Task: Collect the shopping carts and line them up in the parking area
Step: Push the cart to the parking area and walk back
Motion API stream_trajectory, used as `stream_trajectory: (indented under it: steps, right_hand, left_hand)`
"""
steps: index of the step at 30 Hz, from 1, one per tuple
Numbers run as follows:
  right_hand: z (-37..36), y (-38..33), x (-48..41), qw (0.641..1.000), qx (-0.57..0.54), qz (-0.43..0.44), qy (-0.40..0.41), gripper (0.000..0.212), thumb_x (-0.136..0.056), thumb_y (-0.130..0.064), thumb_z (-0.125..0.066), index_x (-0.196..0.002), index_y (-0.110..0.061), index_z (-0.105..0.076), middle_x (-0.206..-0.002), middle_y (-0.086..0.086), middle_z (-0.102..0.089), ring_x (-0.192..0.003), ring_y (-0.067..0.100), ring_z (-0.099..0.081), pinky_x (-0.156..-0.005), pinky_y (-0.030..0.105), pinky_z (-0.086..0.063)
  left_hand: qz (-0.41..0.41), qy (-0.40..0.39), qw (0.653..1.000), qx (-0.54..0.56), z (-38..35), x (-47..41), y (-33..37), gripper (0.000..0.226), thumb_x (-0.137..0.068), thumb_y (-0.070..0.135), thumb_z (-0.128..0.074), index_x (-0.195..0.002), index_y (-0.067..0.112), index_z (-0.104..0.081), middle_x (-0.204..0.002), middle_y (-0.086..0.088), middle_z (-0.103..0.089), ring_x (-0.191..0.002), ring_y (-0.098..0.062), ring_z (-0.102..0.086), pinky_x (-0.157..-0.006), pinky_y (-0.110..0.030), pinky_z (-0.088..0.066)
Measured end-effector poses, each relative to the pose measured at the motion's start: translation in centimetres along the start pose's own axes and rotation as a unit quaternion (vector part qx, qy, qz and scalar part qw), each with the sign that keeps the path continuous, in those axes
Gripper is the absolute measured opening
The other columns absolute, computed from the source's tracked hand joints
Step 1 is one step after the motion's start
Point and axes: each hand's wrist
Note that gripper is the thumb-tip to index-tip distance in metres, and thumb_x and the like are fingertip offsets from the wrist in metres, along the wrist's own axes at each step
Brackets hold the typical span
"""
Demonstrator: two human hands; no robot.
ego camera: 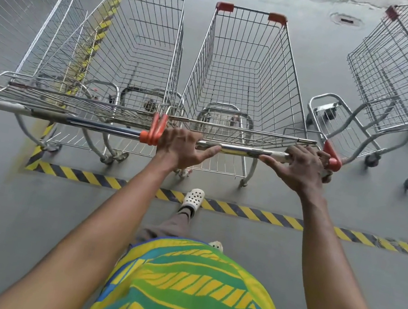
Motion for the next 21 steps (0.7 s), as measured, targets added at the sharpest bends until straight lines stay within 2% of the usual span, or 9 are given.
stream_trajectory:
  steps: [3,5,7,9,11,14,17,21]
  right_hand:
    - [0.2,-0.5,0.6,0.999,-0.029,-0.013,-0.004,0.074,-0.073,-0.094,-0.052,-0.091,-0.024,-0.070,-0.100,-0.010,-0.060,-0.101,0.009,-0.044,-0.094,0.045,-0.044]
    - [0.3,-0.9,1.4,0.997,-0.073,-0.023,0.001,0.065,-0.075,-0.089,-0.054,-0.101,-0.032,-0.070,-0.108,-0.016,-0.054,-0.107,0.003,-0.038,-0.100,0.046,-0.040]
    - [0.7,-1.2,2.2,0.992,-0.125,-0.030,0.016,0.058,-0.078,-0.083,-0.059,-0.110,-0.036,-0.071,-0.121,-0.021,-0.053,-0.118,0.002,-0.042,-0.108,0.048,-0.037]
    - [1.3,-1.2,3.4,0.982,-0.182,-0.040,0.038,0.051,-0.082,-0.074,-0.065,-0.114,-0.035,-0.072,-0.132,-0.018,-0.054,-0.128,0.006,-0.048,-0.112,0.050,-0.037]
    - [2.2,-1.2,4.9,0.970,-0.228,-0.059,0.062,0.046,-0.085,-0.066,-0.067,-0.116,-0.031,-0.072,-0.137,-0.015,-0.055,-0.134,0.008,-0.047,-0.115,0.044,-0.036]
    - [3.0,-0.6,7.8,0.959,-0.254,-0.092,0.088,0.040,-0.087,-0.058,-0.069,-0.115,-0.030,-0.073,-0.139,-0.012,-0.056,-0.136,0.008,-0.044,-0.113,0.032,-0.035]
    - [3.2,0.5,11.0,0.942,-0.281,-0.156,0.100,0.027,-0.090,-0.048,-0.074,-0.113,-0.033,-0.073,-0.137,-0.014,-0.055,-0.134,0.006,-0.044,-0.110,0.032,-0.036]
    - [4.0,2.8,14.6,0.910,-0.326,-0.222,0.125,0.016,-0.091,-0.041,-0.076,-0.106,-0.041,-0.072,-0.134,-0.019,-0.058,-0.133,0.002,-0.048,-0.112,0.033,-0.040]
  left_hand:
    - [-0.006,0.015,0.999,0.032,0.0,0.2,0.1,0.079,-0.084,0.090,-0.024,-0.074,0.024,-0.065,-0.058,0.006,-0.058,-0.054,-0.014,-0.058,-0.058,-0.024,-0.046]
    - [-0.002,0.039,0.998,0.053,0.1,0.4,0.6,0.066,-0.086,0.083,-0.036,-0.079,0.023,-0.063,-0.069,0.005,-0.063,-0.062,-0.016,-0.059,-0.064,-0.029,-0.046]
    - [0.001,0.073,0.994,0.077,0.0,0.8,1.5,0.055,-0.086,0.074,-0.045,-0.087,0.022,-0.063,-0.087,0.002,-0.065,-0.076,-0.018,-0.059,-0.077,-0.035,-0.048]
    - [-0.005,0.108,0.990,0.087,-0.4,1.1,3.1,0.049,-0.086,0.066,-0.051,-0.098,0.020,-0.063,-0.103,-0.002,-0.060,-0.090,-0.020,-0.056,-0.087,-0.039,-0.044]
    - [-0.028,0.128,0.988,0.085,-0.6,1.2,5.5,0.047,-0.085,0.061,-0.057,-0.106,0.020,-0.063,-0.114,-0.005,-0.057,-0.102,-0.023,-0.055,-0.091,-0.041,-0.040]
    - [-0.107,0.143,0.980,0.087,-0.6,1.5,10.1,0.048,-0.081,0.054,-0.066,-0.110,0.016,-0.066,-0.122,-0.010,-0.055,-0.115,-0.028,-0.052,-0.095,-0.042,-0.036]
    - [-0.177,0.136,0.968,0.114,-1.0,2.3,15.3,0.047,-0.080,0.049,-0.070,-0.110,0.013,-0.066,-0.122,-0.012,-0.056,-0.117,-0.031,-0.052,-0.098,-0.045,-0.038]
    - [-0.230,0.093,0.955,0.161,-2.7,3.0,21.0,0.044,-0.081,0.046,-0.070,-0.111,0.014,-0.065,-0.122,-0.012,-0.056,-0.118,-0.032,-0.053,-0.098,-0.048,-0.041]
Point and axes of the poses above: each hand's wrist, its own x-axis away from the middle knuckle, its own z-axis out of the back of the hand, y = z × x
